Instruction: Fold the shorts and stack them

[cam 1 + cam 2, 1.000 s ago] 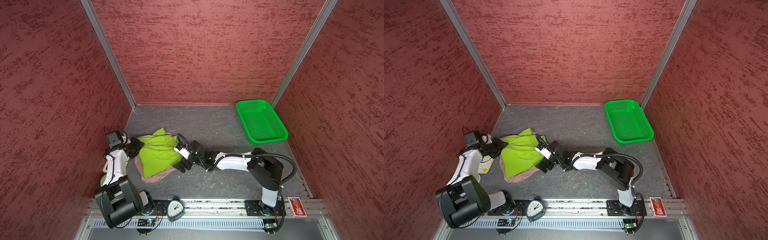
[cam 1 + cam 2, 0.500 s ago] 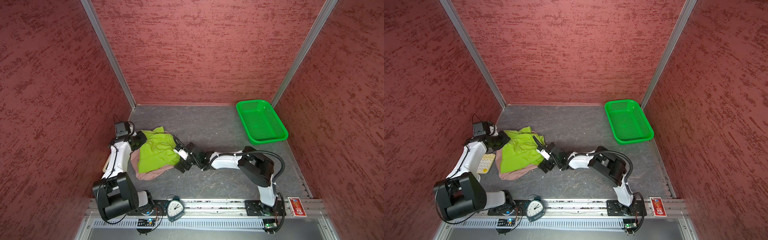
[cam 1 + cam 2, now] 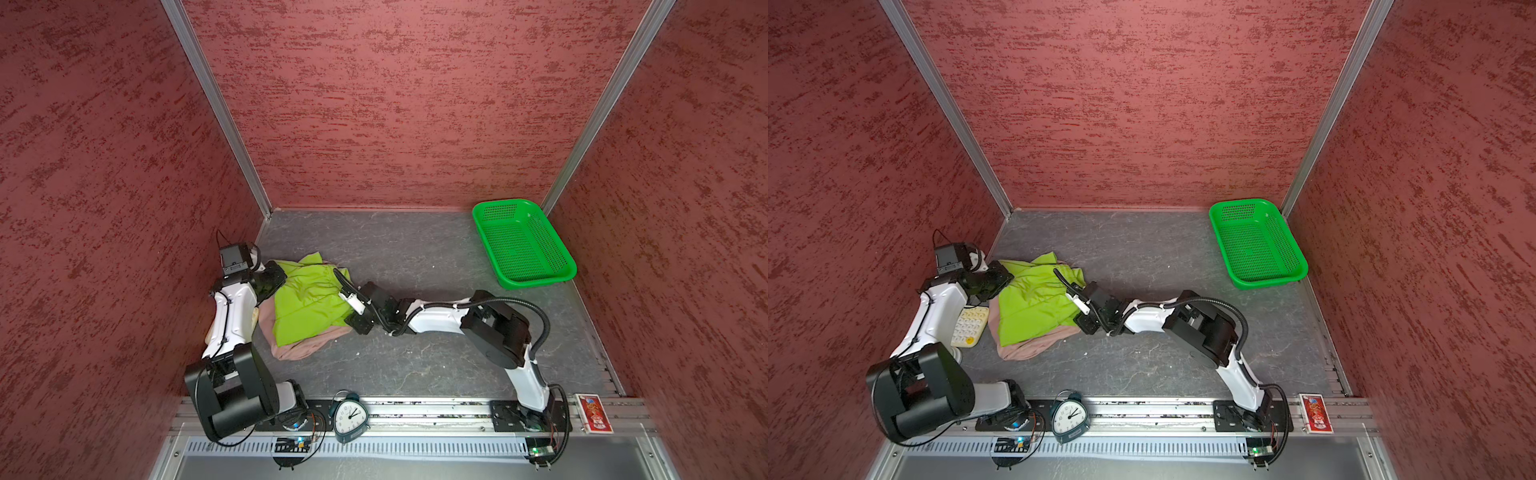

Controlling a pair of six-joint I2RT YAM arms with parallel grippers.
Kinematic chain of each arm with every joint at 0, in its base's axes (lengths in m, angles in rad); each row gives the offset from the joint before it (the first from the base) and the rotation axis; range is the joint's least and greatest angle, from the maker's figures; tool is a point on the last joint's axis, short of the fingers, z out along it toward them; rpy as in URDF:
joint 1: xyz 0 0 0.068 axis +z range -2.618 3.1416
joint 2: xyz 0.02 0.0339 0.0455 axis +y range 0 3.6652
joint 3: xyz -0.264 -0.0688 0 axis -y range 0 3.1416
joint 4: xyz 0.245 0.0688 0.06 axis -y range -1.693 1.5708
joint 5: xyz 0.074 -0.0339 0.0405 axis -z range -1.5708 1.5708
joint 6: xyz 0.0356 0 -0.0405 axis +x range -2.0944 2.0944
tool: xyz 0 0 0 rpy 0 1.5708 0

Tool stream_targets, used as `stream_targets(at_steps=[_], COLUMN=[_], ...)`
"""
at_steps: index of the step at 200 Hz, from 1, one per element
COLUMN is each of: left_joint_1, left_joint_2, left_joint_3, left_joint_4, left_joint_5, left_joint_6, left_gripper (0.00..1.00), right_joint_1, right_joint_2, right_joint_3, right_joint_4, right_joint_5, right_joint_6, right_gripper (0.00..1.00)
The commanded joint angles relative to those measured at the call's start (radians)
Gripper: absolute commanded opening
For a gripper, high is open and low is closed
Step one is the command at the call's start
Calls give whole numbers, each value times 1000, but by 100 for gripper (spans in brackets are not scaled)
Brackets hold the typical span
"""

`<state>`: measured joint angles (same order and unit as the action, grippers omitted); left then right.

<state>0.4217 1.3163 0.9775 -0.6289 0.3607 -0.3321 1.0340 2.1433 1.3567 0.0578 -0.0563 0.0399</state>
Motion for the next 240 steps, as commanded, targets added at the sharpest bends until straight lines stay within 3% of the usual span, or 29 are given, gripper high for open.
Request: stream_targets(at_steps=[1, 10, 62, 81, 123, 135, 153, 187, 240], left_joint_1=[11, 13, 9, 3, -148, -168, -173, -115, -105], left_joint_2=[-5, -2, 11, 9, 19, 11, -17, -49, 84], left_joint_3=[20, 16, -15, -42, -95, -112, -146, -201, -105], left_joint_4=[11, 12, 22, 66, 192, 200, 177, 221, 275], left_joint_5=[20, 17, -12, 26, 115, 116, 35, -78, 27], left_joint_6=[8, 6, -5, -16, -10, -11, 20, -4, -32], left_gripper=[16, 16, 14, 14, 15, 15, 17, 26, 28], right_joint_1=[9, 9, -51, -74, -118, -121, -122, -120, -8], right_joint_2=[15, 10, -107, -169, -273, -303, -368, -493, -533], right_joint_3=[17, 8, -136, -223, -358, -389, -421, -450, -424], right_joint_4=[-29, -27, -62, -56, -62, -60, -65, -49, 0], right_joint_5=[32, 39, 72, 71, 95, 91, 79, 33, 86], right_joint_6=[-6, -4, 44, 75, 130, 137, 143, 108, -105], right_gripper=[13, 0, 0, 0, 0, 34, 53, 65, 78])
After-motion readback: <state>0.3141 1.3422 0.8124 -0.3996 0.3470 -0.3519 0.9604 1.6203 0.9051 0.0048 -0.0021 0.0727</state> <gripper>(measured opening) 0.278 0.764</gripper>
